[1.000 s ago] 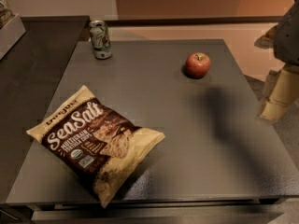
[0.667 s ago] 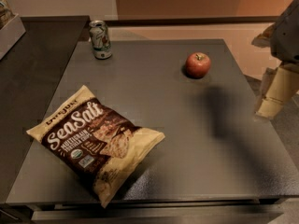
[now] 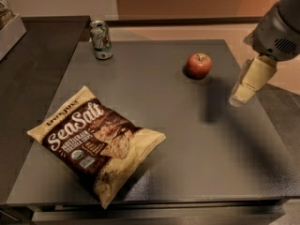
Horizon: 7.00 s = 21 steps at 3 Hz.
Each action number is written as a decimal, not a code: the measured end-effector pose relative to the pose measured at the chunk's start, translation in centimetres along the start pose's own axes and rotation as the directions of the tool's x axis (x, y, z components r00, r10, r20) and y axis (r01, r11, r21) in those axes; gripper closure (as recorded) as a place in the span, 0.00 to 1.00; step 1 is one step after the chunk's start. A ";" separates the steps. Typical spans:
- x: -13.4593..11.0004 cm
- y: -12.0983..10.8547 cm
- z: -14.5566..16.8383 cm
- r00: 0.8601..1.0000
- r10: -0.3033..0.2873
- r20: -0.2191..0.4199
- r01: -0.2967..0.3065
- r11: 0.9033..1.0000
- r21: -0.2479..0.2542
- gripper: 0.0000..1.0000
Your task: Move apple near brown chip bag
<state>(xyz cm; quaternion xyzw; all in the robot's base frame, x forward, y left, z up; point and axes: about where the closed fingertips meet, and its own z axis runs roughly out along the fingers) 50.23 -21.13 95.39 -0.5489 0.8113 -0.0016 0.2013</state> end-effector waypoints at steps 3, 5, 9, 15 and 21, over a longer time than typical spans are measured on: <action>-4.1 -6.2 7.5 0.981 0.130 0.144 -0.130 0.991 -0.004 0.00; -5.7 -8.6 11.5 0.963 0.184 0.195 -0.184 0.983 -0.020 0.00; -6.0 -11.1 15.0 0.953 0.232 0.197 -0.231 0.973 -0.029 0.47; -15.8 5.3 12.8 0.911 -0.212 0.354 0.304 0.925 -0.229 1.00; -17.4 9.0 14.7 0.894 -0.287 0.344 0.390 0.877 -0.280 0.00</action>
Offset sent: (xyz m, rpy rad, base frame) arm 0.1076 0.0286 -0.0412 0.2129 -0.0472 -0.1083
